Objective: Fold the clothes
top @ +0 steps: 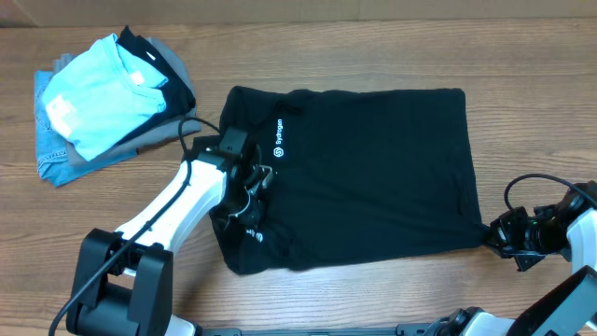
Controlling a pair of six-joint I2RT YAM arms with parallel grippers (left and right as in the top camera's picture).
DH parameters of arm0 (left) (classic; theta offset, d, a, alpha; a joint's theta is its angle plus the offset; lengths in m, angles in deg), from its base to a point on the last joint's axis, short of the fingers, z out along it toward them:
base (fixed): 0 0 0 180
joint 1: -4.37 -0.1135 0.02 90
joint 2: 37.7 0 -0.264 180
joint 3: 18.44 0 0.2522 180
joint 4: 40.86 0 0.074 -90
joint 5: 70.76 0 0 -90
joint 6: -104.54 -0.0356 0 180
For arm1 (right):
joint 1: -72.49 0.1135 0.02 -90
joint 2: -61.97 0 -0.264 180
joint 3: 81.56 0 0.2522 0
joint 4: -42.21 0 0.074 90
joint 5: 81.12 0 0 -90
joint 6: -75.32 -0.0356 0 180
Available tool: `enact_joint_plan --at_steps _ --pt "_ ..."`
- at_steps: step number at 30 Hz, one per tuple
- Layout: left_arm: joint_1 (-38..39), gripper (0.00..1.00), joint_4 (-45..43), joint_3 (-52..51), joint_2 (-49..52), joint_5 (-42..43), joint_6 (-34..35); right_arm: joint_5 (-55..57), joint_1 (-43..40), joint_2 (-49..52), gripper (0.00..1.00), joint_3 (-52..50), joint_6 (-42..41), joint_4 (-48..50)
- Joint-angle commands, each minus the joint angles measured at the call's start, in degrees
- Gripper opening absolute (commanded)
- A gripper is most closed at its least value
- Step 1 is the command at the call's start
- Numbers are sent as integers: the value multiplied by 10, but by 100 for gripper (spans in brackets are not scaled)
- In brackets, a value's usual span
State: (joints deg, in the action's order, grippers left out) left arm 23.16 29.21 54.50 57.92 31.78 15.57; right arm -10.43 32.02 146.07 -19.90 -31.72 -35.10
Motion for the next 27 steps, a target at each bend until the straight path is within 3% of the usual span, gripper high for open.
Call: enact_joint_plan --at_steps 1,8,11,14,27 --pt "2 4 24 44 3 -49 -11 -30 -1 -10 4 14 13 2" --pt "-12 4 57 100 3 -55 -12 -120 -1 -10 4 14 46 33" --pt "-22 4 72 121 3 -54 -11 -101 -1 -9 4 14 18 11" --pt "-28 4 106 138 1 -54 -13 -3 -1 -9 4 13 16 -49" --pt "-29 4 169 140 -20 -46 -19 15 -1 -9 4 -6 -30 -33"
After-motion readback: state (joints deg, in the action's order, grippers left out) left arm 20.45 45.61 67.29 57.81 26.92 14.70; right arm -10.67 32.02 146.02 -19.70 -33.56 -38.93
